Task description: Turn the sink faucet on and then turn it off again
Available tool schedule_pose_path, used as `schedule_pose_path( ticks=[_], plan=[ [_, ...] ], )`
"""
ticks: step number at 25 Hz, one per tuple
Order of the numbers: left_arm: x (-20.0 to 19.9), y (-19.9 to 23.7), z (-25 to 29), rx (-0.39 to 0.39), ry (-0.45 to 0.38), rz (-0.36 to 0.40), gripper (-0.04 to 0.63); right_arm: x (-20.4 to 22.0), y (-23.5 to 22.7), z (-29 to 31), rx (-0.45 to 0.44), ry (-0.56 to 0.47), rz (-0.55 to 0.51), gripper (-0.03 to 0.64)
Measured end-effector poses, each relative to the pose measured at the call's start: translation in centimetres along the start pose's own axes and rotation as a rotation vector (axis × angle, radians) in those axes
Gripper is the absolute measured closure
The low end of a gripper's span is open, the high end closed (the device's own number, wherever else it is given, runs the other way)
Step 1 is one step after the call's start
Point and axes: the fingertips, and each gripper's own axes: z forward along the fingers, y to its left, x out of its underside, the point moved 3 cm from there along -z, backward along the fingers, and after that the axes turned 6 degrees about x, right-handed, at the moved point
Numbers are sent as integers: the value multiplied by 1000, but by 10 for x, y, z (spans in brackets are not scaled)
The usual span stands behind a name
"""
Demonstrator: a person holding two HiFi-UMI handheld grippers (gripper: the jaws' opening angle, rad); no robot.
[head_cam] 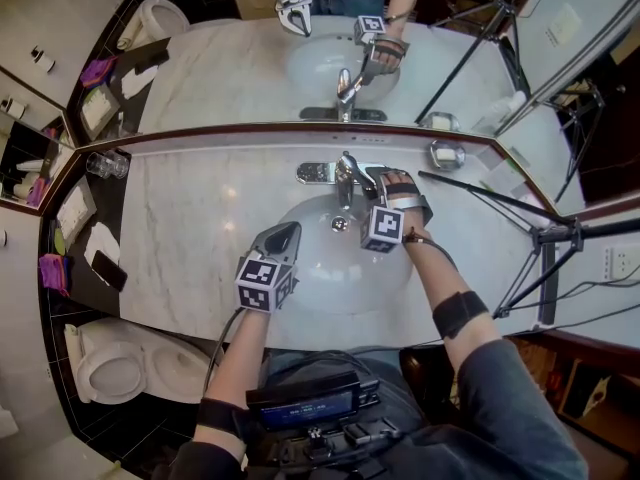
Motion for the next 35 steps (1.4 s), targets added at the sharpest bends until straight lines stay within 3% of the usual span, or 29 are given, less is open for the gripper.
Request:
schedule_pose_path(
  ticks=[6,23,35],
  plan=[
    [5,-3,5,11,13,-5,595,-6,-10,-5,-19,3,93,417],
    [10,1,3,3,21,-15,595,-25,-46,10,-31,-7,208,419],
    [7,2,-2,-16,4,-17,595,-17,-41,13,-58,30,211,414]
  ],
)
